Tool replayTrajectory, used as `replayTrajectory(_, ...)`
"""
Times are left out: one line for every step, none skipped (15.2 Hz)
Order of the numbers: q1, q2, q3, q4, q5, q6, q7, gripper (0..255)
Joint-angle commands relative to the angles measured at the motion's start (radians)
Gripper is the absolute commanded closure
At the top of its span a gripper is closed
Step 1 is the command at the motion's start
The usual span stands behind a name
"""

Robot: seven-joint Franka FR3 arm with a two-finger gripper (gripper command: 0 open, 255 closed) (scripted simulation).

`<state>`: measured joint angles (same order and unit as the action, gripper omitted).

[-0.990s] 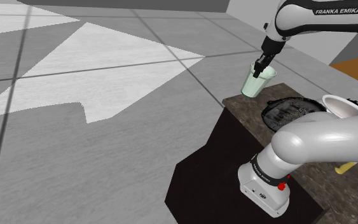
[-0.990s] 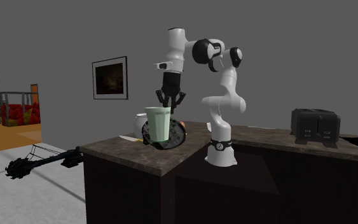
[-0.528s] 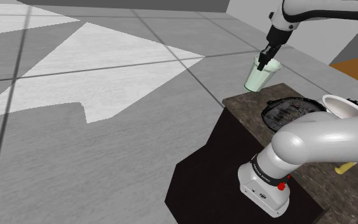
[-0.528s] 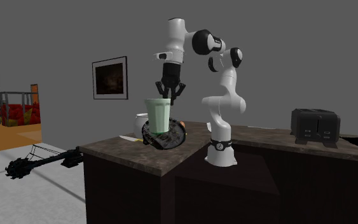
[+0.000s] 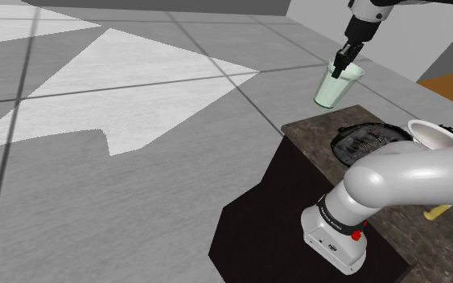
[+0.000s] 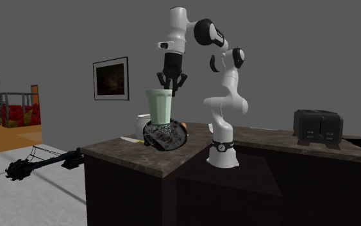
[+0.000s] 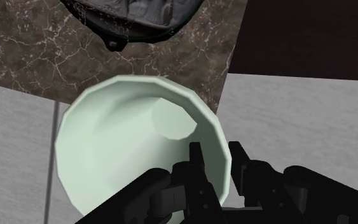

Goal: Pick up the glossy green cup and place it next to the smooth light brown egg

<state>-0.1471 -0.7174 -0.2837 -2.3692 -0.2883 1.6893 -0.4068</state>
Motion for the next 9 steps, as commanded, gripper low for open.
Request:
replayTrajectory(0.002,0.003,0.004,0.027,0.004,-0.023,-0.003,255)
replayTrajectory(0.002,0.006,0.006,0.042,0.006,-0.036,-0.005,255)
replayTrajectory(0.003,0.008,0.008,0.057,0.008,-0.048,-0.007,255)
replayTrajectory(0.004,0.011,0.01,0.072,0.01,-0.06,-0.008,255)
replayTrajectory(0.005,0.014,0.011,0.087,0.012,-0.073,-0.01,255)
replayTrajectory(0.006,0.017,0.013,0.102,0.013,-0.085,-0.012,255)
replayTrajectory(0.007,0.02,0.015,0.118,0.015,-0.097,-0.014,255)
replayTrajectory(0.007,0.023,0.017,0.133,0.017,-0.109,-0.016,255)
replayTrajectory(0.008,0.027,0.018,0.149,0.019,-0.122,-0.017,255)
